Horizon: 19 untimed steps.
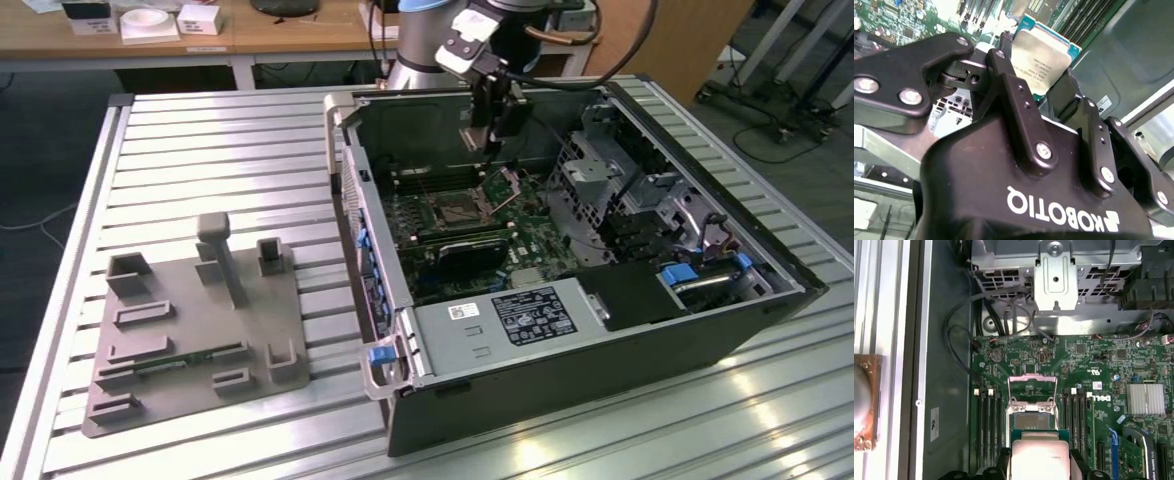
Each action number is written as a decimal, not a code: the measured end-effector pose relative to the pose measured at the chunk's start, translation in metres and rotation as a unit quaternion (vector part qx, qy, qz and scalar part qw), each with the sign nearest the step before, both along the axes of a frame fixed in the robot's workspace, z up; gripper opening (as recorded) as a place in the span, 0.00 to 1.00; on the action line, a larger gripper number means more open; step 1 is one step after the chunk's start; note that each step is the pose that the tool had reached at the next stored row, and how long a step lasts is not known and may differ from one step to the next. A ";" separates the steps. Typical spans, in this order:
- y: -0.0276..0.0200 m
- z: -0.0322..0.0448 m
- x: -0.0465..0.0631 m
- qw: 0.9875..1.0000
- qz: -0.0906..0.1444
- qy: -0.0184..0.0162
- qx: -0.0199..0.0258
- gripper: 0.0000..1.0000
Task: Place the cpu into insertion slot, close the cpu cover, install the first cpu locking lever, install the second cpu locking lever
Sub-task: 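Place the cpu into insertion slot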
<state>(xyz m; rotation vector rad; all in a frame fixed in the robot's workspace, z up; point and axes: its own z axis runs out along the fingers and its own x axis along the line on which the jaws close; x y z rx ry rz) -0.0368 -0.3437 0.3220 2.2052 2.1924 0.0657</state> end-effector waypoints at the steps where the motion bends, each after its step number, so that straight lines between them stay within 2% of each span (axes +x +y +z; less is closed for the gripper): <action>1: 0.0001 -0.0018 -0.001 1.000 0.001 0.000 0.000 0.54; 6: 0.0027 -0.0109 -0.002 1.000 0.003 0.000 0.000 0.54; 19: 0.0032 -0.0344 -0.003 1.000 0.010 0.001 0.000 0.54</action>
